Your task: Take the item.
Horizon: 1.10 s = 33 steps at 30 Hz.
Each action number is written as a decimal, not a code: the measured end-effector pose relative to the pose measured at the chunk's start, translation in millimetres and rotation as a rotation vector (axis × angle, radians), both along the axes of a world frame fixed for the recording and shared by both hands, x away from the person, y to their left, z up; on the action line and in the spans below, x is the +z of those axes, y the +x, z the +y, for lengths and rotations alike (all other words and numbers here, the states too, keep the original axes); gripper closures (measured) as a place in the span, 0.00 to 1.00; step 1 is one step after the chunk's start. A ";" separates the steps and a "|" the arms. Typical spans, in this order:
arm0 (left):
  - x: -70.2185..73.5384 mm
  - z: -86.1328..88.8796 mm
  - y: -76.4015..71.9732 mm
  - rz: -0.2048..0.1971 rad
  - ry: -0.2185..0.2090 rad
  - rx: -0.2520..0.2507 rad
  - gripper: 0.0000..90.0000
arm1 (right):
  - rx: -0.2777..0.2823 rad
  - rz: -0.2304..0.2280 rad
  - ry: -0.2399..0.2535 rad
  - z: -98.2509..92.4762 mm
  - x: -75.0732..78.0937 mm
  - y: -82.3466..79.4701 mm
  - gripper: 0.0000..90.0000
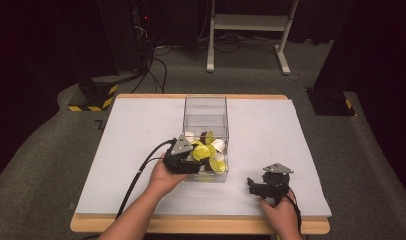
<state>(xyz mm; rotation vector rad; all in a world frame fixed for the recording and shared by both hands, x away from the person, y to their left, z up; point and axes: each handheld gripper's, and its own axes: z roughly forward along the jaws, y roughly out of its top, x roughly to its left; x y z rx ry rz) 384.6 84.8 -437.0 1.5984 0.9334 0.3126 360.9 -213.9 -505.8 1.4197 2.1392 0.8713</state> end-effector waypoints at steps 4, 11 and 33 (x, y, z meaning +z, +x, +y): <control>1.5 0.6 -1.6 -0.010 -0.021 0.008 0.42 | 0.001 -0.001 -0.001 0.0 0.0 0.0 0.09; 3.4 3.7 -2.9 -0.019 -0.045 0.006 0.42 | 0.001 -0.001 -0.001 0.0 0.0 0.0 0.09; 15.3 18.6 -13.3 -0.086 -0.141 0.013 0.42 | 0.000 0.000 0.000 0.0 0.0 0.0 0.09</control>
